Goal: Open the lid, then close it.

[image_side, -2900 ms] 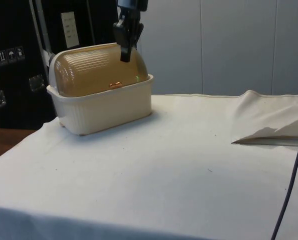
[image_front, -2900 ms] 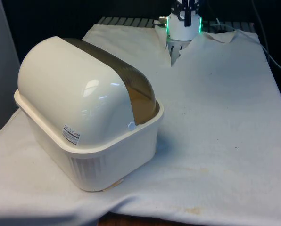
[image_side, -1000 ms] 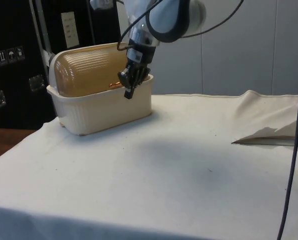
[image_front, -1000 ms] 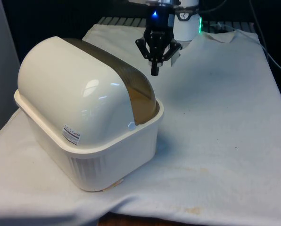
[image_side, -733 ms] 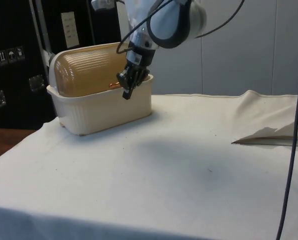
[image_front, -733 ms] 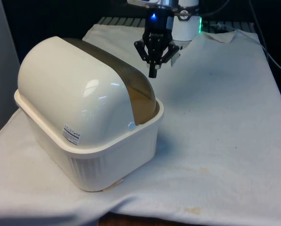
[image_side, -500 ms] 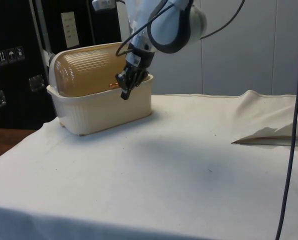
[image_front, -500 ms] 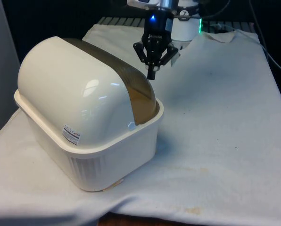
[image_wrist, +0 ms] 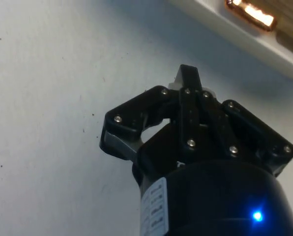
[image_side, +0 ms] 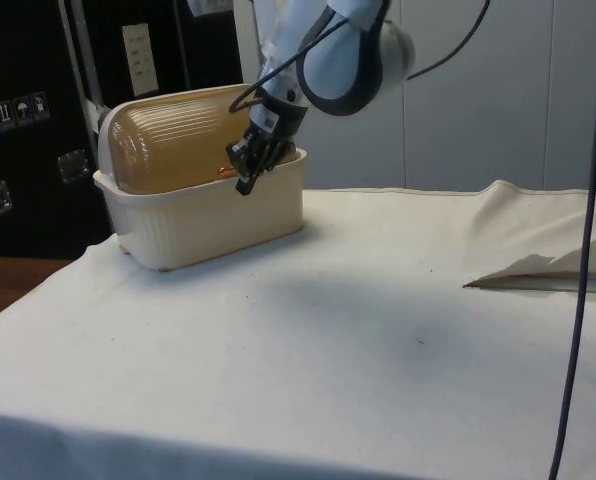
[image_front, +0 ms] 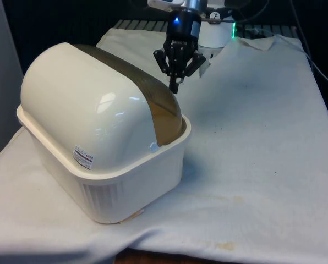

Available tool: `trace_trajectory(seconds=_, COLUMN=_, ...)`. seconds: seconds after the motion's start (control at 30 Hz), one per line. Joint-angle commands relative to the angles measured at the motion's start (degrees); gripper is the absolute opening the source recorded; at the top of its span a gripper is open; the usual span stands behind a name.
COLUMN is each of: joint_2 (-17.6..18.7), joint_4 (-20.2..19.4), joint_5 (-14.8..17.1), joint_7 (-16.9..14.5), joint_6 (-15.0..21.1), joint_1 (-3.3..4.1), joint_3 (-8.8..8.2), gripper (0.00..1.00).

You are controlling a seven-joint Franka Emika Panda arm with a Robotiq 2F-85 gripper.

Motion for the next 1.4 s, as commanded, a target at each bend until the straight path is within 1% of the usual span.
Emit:
trace_trajectory(seconds=0.0, joint_2=0.5, joint_4=-0.1, joint_5=0.3, joint_7=0.3, joint_6=1.5, joint_1=0.46, joint_3=-0.8, gripper=0.0)
trace_trajectory(seconds=0.03, joint_2=0.6, joint_4=-0.1, joint_5=0.3, joint_7=0.5, joint_6=1.7, joint_1=0.46, joint_3=-0.8, gripper=0.0)
trace_trajectory(seconds=0.07, joint_2=0.1, joint_4=-0.1, joint_5=0.0, joint_7=0.5, joint_6=0.7, joint_1=0.0, joint_3=-0.06, gripper=0.0)
trace_trajectory(seconds=0.1, joint_2=0.8, joint_4=-0.1, joint_5=0.3, joint_7=0.9, joint_6=2.2, joint_1=0.34, joint_3=-0.69, gripper=0.0)
trace_trajectory(seconds=0.33, joint_2=1.7, joint_4=0.1, joint_5=0.3, joint_7=2.1, joint_6=3.0, joint_1=0.17, joint_3=-0.8, gripper=0.0)
trace_trajectory(seconds=0.4, joint_2=2.2, joint_4=0.3, joint_5=0.3, joint_7=2.6, joint_6=3.3, joint_1=0.23, joint_3=-1.26, gripper=0.0)
trace_trajectory(seconds=0.43, joint_2=1.7, joint_4=0.1, joint_5=0.0, joint_7=2.5, joint_6=2.5, joint_1=0.0, joint_3=-0.74, gripper=0.0)
trace_trajectory(seconds=0.47, joint_2=2.3, joint_4=0.4, joint_5=0.4, joint_7=2.7, joint_6=3.4, joint_1=0.29, joint_3=-1.43, gripper=0.0)
trace_trajectory(seconds=0.67, joint_2=2.9, joint_4=0.7, joint_5=0.6, joint_7=3.3, joint_6=3.7, joint_1=0.74, joint_3=-2.69, gripper=0.0)
trace_trajectory(seconds=0.7, joint_2=2.1, joint_4=0.5, joint_5=0.0, joint_7=3.4, joint_6=2.6, joint_1=0.0, joint_3=-1.43, gripper=0.0)
trace_trajectory(seconds=0.73, joint_2=2.9, joint_4=0.7, joint_5=0.6, joint_7=3.4, joint_6=3.7, joint_1=0.8, joint_3=-2.81, gripper=0.0)
trace_trajectory(seconds=0.97, joint_2=3.3, joint_4=0.9, joint_5=0.7, joint_7=4.5, joint_6=4.1, joint_1=1.09, joint_3=-3.67, gripper=0.0)
trace_trajectory(seconds=1.0, joint_2=2.3, joint_4=0.6, joint_5=0.0, joint_7=4.7, joint_6=3.0, joint_1=0.0, joint_3=-2.01, gripper=0.0)
trace_trajectory(seconds=1.03, joint_2=3.3, joint_4=0.9, joint_5=0.7, joint_7=4.6, joint_6=4.1, joint_1=1.09, joint_3=-3.78, gripper=0.0)
trace_trajectory(seconds=1.17, joint_2=3.4, joint_4=1.0, joint_5=0.7, joint_7=5.3, joint_6=4.3, joint_1=1.15, joint_3=-4.07, gripper=0.0)
trace_trajectory(seconds=1.27, joint_2=3.4, joint_4=1.1, joint_5=0.7, joint_7=6.0, joint_6=4.5, joint_1=1.09, joint_3=-3.95, gripper=0.0)
trace_trajectory(seconds=1.3, joint_2=2.3, joint_4=0.9, joint_5=0.0, joint_7=6.2, joint_6=3.2, joint_1=0.0, joint_3=-2.35, gripper=0.0)
trace_trajectory(seconds=1.33, joint_2=3.4, joint_4=1.3, joint_5=0.7, joint_7=6.4, joint_6=4.5, joint_1=0.97, joint_3=-3.84, gripper=0.0)
trace_trajectory(seconds=1.37, joint_2=3.4, joint_4=1.3, joint_5=0.7, joint_7=6.6, joint_6=4.5, joint_1=0.92, joint_3=-3.78, gripper=0.0)
